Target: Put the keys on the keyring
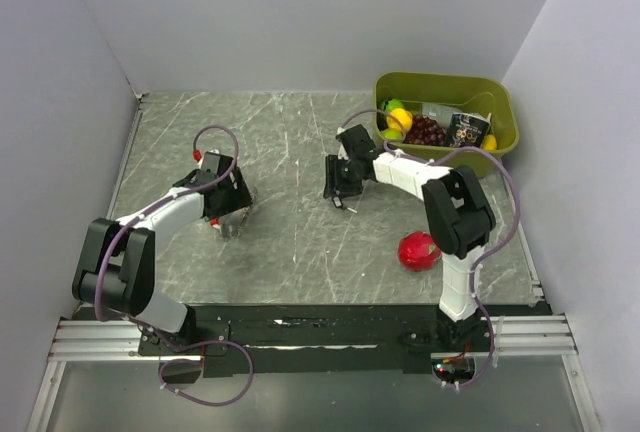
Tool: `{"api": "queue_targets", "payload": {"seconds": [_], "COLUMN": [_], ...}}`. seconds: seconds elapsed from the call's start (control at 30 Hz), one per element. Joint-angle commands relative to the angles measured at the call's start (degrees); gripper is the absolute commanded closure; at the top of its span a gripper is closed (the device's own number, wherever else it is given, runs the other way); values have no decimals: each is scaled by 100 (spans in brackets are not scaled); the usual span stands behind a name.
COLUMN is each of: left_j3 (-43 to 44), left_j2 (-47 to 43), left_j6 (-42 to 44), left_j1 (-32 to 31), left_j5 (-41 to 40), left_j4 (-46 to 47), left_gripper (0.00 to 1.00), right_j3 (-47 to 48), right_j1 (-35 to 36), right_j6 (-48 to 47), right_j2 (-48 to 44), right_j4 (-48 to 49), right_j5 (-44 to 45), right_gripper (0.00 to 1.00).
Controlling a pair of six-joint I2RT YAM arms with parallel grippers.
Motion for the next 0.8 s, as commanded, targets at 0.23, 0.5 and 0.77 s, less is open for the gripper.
{"api": "queue_targets", "payload": {"seconds": [0.23,0.5,0.77], "left_j3": [472,921,587], "left_j2": [423,1303,1128], "left_j6": [66,92,-180], "left_j1": [-213,-389,-987], "left_j5": [10,115,555], "left_j4": [268,224,462], "left_gripper": [18,19,20], "right_j3": [-98,-545,-1450], "right_j1": [-26,-70,-70], "right_j6": [-72,-169,-336], "right_j2": [-1009,-1281,-2300], "right_j4": [39,110,417], "right_j5": [253,227,122], "right_gripper": [37,33,28]}}
